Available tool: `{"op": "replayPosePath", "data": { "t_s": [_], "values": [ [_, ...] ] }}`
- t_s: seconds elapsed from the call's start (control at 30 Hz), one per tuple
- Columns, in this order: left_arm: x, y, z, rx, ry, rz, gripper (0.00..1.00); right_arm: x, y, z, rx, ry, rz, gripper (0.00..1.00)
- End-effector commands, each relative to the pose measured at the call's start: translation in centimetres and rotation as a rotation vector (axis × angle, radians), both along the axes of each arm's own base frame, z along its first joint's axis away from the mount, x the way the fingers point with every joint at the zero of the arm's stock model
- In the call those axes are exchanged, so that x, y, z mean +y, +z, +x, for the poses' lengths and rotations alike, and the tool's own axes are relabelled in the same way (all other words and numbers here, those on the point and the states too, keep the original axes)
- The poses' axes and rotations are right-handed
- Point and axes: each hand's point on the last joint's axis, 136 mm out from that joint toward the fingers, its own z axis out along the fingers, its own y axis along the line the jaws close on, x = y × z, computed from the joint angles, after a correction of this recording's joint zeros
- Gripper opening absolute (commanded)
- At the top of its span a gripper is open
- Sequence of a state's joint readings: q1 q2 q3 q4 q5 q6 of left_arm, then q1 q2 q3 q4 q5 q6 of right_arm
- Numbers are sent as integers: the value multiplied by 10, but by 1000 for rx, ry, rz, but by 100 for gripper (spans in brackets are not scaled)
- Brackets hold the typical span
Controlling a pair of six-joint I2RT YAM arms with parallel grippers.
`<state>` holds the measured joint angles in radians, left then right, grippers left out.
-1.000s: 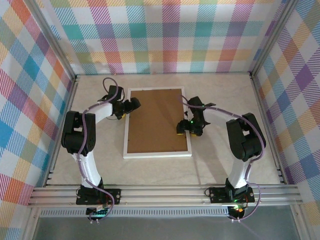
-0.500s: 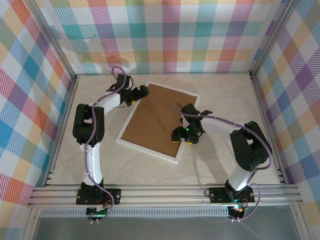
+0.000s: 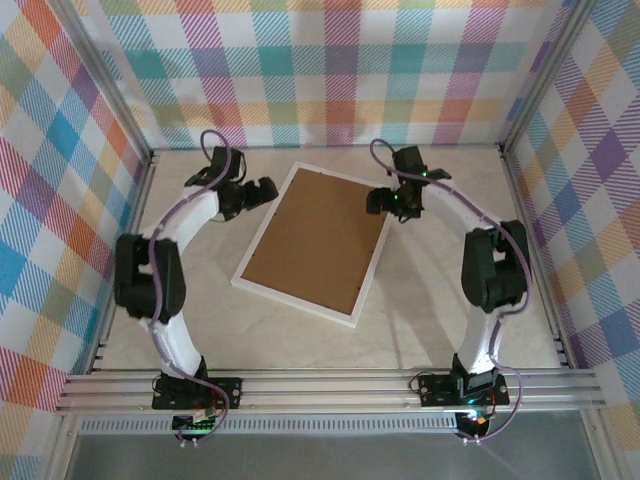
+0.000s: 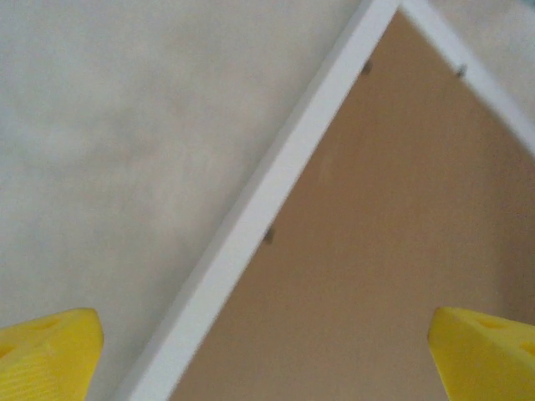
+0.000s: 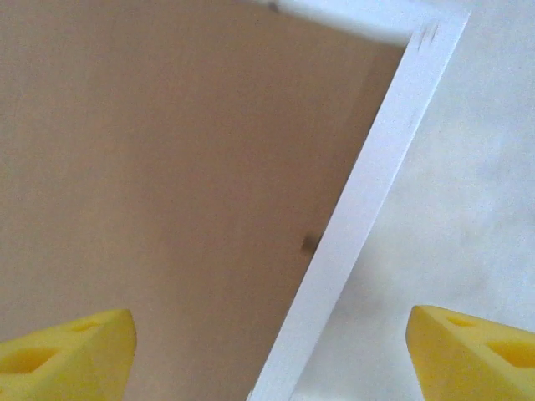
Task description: Put the photo into the frame
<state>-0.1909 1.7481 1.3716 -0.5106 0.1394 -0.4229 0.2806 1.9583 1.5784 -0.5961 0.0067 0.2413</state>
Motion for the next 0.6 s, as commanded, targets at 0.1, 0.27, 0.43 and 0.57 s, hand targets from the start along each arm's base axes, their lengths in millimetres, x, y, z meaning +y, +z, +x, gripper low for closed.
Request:
{"op": "replayPosePath", "data": {
  "t_s": [0.1,0.27,0.43,0.57],
  "values": [
    [3,-20,-124,224,-14,10,100,-22,-21,71,-30,10,-54,84],
    [-4,-32,-196,362,-7,-23,100,-20,-36,103,-42,26,-22,85],
    [-6,-54,-223,396,72,-89,100,0,-43,120,-54,82,65,87],
    [-15,-72,-219,404,110,-148,100,22,-47,118,-28,141,178,87]
  ]
}}
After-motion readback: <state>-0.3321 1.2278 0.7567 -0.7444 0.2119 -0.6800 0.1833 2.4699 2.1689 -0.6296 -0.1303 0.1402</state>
